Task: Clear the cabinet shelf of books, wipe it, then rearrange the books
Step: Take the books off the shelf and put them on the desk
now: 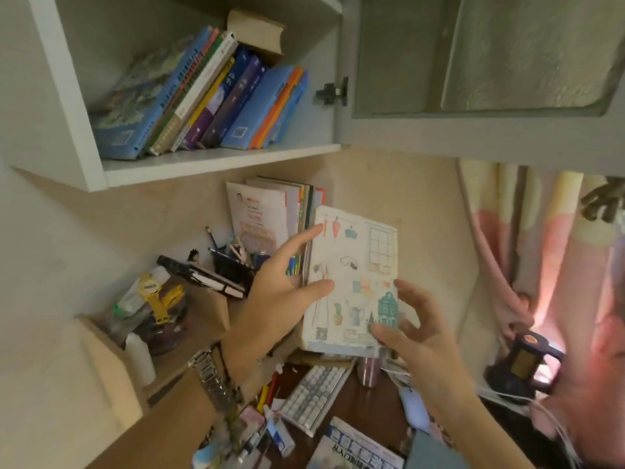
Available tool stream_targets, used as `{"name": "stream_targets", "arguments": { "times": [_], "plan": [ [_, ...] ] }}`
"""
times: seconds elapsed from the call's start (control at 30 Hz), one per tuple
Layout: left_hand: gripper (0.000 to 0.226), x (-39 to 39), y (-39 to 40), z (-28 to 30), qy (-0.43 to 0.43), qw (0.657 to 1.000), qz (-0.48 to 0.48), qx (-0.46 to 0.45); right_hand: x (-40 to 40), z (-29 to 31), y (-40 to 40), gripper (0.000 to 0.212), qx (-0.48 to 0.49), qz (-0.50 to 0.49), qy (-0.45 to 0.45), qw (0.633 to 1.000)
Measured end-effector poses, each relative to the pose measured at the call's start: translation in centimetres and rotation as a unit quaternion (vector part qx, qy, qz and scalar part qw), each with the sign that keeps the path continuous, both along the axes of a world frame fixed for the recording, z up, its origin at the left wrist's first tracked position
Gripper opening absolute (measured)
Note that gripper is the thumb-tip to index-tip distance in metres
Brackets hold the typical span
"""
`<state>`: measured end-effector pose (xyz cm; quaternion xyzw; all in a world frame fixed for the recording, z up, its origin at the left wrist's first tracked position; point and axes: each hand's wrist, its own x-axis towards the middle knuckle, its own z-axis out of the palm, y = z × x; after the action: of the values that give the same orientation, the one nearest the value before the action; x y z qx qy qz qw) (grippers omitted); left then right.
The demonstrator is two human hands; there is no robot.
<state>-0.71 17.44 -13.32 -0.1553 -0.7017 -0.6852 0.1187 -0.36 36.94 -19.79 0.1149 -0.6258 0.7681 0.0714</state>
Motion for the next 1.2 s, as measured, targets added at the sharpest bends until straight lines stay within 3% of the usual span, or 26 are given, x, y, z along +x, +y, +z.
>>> {"name": "stream_targets", "arguments": {
  "times": [0.37,0.57,0.7,0.9,1.03,1.2],
  "plan": [
    [0.067,-0.5,3.0,-8.3,-0.094,0.995,-0.021,-0.008,1.2,-6.6,2.8,0.058,0.085,-0.011,-0.084,0.993],
    [0.071,-0.6,5.3,-11.6,-0.144,0.986,-0.075,-0.041,2.1,-10.1,4.2,0.055,0.176,-0.085,-0.118,0.974],
    [0.072,-0.2,6.5,-13.5,-0.156,0.982,-0.099,-0.043,3.8,-11.6,4.2,0.066,0.196,-0.114,-0.134,0.965],
    [0.081,1.3,7.2,-16.4,-0.188,0.974,-0.11,-0.066,5.9,-13.7,3.8,0.076,0.057,-0.089,-0.228,0.968],
    [0.066,2.5,7.0,-17.9,-0.256,0.958,-0.102,-0.079,7.0,-15.4,2.7,0.081,0.03,-0.081,-0.271,0.959],
    [0.057,2.8,6.6,-18.9,-0.294,0.949,-0.085,-0.075,7.2,-16.7,1.5,0.124,0.105,-0.066,-0.265,0.956]
  ]
}}
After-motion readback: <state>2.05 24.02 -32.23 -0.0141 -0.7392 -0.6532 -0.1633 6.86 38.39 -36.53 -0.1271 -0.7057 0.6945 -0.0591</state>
